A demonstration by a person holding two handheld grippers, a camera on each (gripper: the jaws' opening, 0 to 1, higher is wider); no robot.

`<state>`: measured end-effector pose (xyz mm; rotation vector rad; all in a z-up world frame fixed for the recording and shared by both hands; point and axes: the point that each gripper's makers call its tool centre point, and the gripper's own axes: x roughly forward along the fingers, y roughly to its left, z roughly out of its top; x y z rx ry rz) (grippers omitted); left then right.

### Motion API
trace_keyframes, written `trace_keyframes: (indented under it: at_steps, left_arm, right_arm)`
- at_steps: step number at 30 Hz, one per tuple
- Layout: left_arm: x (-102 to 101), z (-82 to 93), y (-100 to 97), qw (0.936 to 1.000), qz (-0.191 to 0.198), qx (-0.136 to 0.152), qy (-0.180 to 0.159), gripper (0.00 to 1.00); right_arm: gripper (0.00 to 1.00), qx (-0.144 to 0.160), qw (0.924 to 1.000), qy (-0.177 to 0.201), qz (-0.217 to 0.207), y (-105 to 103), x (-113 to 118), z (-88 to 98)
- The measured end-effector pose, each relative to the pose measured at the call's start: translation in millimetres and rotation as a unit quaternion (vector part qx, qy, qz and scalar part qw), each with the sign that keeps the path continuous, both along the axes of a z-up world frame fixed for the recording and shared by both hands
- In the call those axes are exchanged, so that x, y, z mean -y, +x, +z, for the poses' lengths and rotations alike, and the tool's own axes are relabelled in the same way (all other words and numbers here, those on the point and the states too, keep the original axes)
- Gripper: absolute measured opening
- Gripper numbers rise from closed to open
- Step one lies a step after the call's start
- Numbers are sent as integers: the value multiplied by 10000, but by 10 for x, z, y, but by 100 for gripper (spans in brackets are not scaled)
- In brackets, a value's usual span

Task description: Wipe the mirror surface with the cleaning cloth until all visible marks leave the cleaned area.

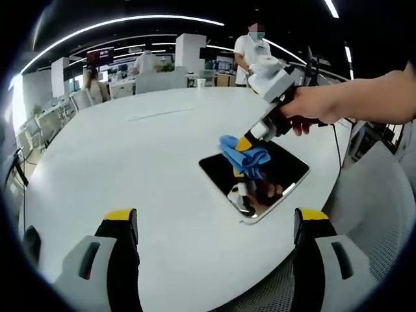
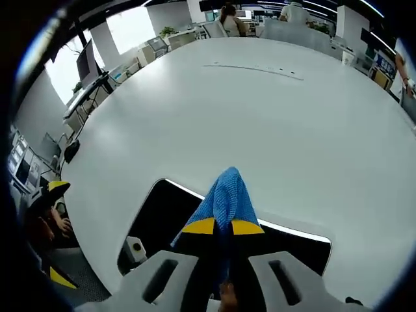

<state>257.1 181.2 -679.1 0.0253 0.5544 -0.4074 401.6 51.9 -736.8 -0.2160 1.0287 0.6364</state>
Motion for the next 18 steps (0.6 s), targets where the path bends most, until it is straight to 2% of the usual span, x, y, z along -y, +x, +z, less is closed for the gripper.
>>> trace_keyframes:
  at_steps: [18]
  left_arm:
    - [-4, -34, -1, 9999, 50, -106, -90, 99]
  right_arm:
    - [1, -20, 10000, 32, -54, 14, 255, 5]
